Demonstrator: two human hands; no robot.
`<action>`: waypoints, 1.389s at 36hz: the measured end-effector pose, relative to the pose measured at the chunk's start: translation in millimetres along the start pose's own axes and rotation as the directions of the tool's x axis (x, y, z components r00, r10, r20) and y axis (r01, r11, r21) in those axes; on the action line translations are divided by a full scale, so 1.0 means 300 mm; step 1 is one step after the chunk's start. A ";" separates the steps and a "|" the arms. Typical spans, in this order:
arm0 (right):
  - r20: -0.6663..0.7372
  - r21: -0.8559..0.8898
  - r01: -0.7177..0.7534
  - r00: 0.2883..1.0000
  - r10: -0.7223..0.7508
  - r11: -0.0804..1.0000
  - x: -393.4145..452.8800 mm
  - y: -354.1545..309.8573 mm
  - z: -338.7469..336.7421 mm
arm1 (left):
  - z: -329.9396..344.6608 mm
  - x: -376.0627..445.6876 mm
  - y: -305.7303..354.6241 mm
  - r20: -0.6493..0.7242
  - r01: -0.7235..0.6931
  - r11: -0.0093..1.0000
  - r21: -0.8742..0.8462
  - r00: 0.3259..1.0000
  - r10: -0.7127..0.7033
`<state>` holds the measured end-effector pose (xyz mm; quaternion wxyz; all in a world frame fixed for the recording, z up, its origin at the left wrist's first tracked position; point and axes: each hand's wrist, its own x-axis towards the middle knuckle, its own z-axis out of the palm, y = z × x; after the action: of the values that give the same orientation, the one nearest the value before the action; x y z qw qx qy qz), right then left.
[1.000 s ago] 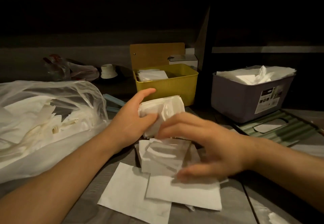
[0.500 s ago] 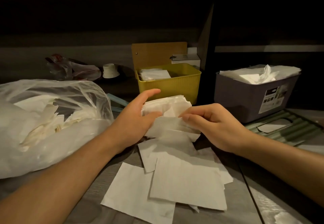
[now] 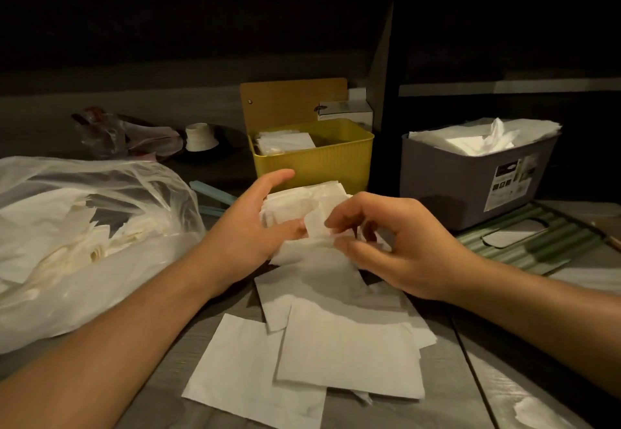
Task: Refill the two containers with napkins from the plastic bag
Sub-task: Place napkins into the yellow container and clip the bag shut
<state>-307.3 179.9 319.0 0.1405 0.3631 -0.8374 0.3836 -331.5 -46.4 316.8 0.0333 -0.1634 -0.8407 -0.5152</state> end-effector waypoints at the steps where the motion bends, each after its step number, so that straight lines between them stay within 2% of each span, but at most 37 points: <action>1: 0.016 -0.035 0.074 0.997 -0.073 0.997 -0.002 -0.002 -0.003 | 0.002 0.001 0.003 0.004 0.011 1.000 -0.007 1.000 -0.011; 6: 0.035 -0.151 0.382 0.924 -0.381 0.912 0.006 -0.032 0.003 | 0.025 0.004 0.003 -0.031 -0.029 0.987 0.156 0.999 0.034; 9: 0.201 -0.302 0.444 0.895 -0.398 0.844 0.016 -0.048 0.021 | 0.027 0.006 -0.012 -0.037 -0.061 0.979 0.194 0.997 0.069; 11: 0.243 -0.444 0.394 0.917 -0.315 0.805 0.019 -0.045 0.035 | 0.027 0.007 -0.015 -0.060 -0.072 0.975 0.209 0.994 0.086; 13: 0.172 -0.534 0.284 0.959 -0.226 0.796 0.024 -0.037 0.038 | 0.028 0.006 -0.012 -0.088 -0.076 0.976 0.206 0.992 0.095; 17: -0.012 -0.565 0.056 0.997 -0.076 0.823 0.026 0.003 0.018 | 0.025 0.006 -0.014 -0.056 -0.092 0.982 0.167 0.993 0.103; 20: -0.059 -0.548 0.020 0.996 -0.063 0.836 0.021 0.031 0.003 | 0.019 0.005 -0.014 -0.030 -0.087 0.980 0.181 0.995 0.093; 23: -0.071 -0.490 0.226 0.952 -0.296 0.842 0.025 0.016 -0.008 | 0.021 0.001 -0.010 -0.025 -0.084 0.982 0.169 0.996 0.090; 25: -0.007 -0.437 0.390 0.900 -0.436 0.811 0.026 -0.014 -0.005 | 0.021 0.003 -0.010 -0.017 -0.084 0.986 0.146 0.996 0.087; 28: 0.177 -0.366 0.502 0.864 -0.471 0.784 0.029 -0.045 0.012 | 0.019 0.002 -0.008 0.023 -0.077 0.990 0.116 0.997 0.075; 30: 0.235 -0.387 0.450 0.892 -0.386 0.804 0.034 -0.039 0.026 | 0.020 0.000 -0.006 0.023 -0.084 0.985 0.150 0.996 0.081; 33: 0.200 -0.430 0.256 0.962 -0.185 0.866 0.038 -0.022 0.018 | 0.020 0.006 -0.018 -0.008 -0.073 0.984 0.160 0.997 0.075; 35: 0.182 -0.391 0.140 0.981 -0.073 0.910 0.033 -0.004 0.004 | 0.018 0.005 -0.019 -0.010 -0.060 0.987 0.152 0.998 0.062; 39: 0.198 -0.175 -0.019 0.979 0.054 0.984 0.015 0.035 -0.014 | 0.008 0.004 -0.014 -0.006 -0.054 0.987 0.150 0.998 0.056; 44: 0.133 0.039 -0.226 0.967 0.219 0.973 0.021 0.040 -0.016 | -0.001 0.003 -0.013 0.007 -0.057 0.988 0.142 0.998 0.057; 50: 0.024 0.148 -0.321 0.947 0.321 0.935 0.044 0.066 -0.010 | 0.008 -0.006 0.013 0.025 0.023 0.997 -0.068 0.999 -0.021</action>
<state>-330.7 184.3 317.2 0.0484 0.2312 -0.8541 0.4633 -328.4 -43.1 318.6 0.0119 -0.1613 -0.8247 -0.5420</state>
